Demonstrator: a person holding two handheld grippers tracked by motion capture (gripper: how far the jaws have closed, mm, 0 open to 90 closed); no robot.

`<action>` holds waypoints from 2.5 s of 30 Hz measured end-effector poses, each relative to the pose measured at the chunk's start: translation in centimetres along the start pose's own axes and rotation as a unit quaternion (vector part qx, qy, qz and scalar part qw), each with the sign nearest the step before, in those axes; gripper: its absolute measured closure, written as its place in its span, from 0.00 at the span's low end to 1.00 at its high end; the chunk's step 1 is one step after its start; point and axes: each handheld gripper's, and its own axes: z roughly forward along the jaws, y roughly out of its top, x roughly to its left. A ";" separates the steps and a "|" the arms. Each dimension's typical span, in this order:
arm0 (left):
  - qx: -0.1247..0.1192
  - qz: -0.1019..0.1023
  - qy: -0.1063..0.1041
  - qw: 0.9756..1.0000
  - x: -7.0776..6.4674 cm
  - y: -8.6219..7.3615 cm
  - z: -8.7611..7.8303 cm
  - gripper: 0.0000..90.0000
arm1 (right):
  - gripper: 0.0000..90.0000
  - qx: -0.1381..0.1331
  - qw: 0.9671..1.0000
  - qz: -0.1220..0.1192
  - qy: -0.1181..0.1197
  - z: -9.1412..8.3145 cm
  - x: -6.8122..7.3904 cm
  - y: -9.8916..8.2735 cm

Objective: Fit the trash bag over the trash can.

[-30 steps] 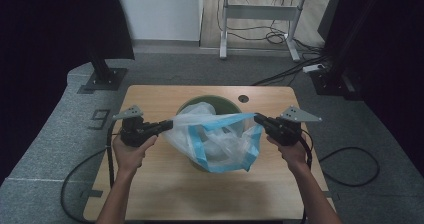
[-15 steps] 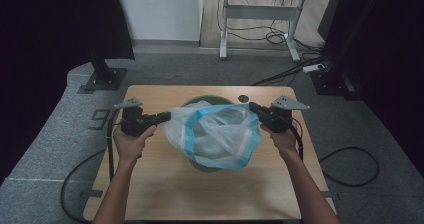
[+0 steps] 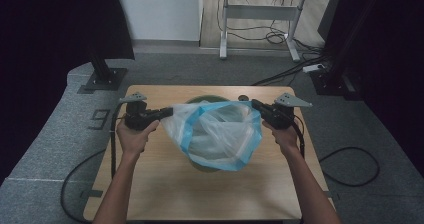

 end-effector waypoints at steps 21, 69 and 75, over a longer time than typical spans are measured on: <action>0.028 -0.016 0.048 0.998 2.7 -0.1 2.5 1.00 | 0.99 0.031 0.999 0.005 -0.015 4.9 -1.3 -2.3; 0.094 -0.069 0.046 0.992 5.0 -3.3 5.7 1.00 | 0.99 0.140 0.990 0.018 -0.016 8.6 -0.6 -3.7; 0.088 -0.071 0.035 0.993 5.0 -3.4 5.3 1.00 | 0.99 0.148 0.989 0.024 -0.018 8.2 -1.1 -4.7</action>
